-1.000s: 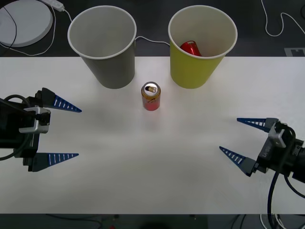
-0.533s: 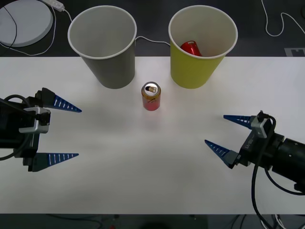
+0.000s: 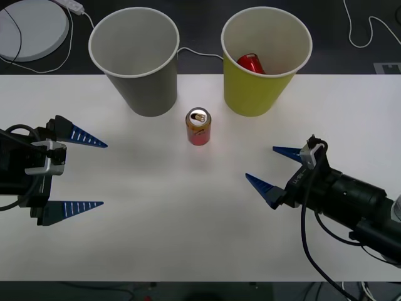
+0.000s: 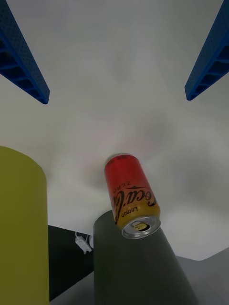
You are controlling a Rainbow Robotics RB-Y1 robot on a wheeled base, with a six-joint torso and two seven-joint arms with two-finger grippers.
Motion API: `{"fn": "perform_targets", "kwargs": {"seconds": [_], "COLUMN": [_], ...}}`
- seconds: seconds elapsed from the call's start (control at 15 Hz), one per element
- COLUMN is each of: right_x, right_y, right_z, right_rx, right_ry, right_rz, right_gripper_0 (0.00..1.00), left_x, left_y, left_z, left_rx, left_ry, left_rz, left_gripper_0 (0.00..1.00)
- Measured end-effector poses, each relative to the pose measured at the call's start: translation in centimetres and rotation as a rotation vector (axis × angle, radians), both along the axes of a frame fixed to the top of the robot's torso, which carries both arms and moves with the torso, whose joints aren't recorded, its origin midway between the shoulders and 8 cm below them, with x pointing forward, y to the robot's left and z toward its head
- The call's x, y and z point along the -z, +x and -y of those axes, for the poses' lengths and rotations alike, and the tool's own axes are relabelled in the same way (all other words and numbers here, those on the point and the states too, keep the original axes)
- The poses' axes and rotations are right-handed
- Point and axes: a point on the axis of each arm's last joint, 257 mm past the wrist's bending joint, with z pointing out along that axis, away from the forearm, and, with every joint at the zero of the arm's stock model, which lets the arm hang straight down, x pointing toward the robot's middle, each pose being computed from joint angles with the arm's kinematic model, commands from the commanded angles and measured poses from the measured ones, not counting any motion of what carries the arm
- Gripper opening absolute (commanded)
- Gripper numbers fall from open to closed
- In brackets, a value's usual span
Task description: Put the can into the green bin and the plastic bottle into the gray bin
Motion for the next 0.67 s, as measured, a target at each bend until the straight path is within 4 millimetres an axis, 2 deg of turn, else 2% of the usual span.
{"fn": "perform_targets", "kwargs": {"seconds": [0.4,0.67], "right_x": [-0.1,0.4], "right_y": [1.1,2.0], "right_z": [-3.6,-5.1], "right_rx": [0.016,0.06], "right_ry": [0.05,0.056], "right_rz": [-0.015,-0.025], "right_gripper_0": [1.0,1.0], "left_x": [0.0,0.0], "left_y": [0.0,0.0], "left_z": [0.0,0.0], "left_rx": [0.0,0.0], "left_ry": [0.0,0.0], "left_rz": [0.0,0.0], "left_gripper_0": [1.0,1.0]}}
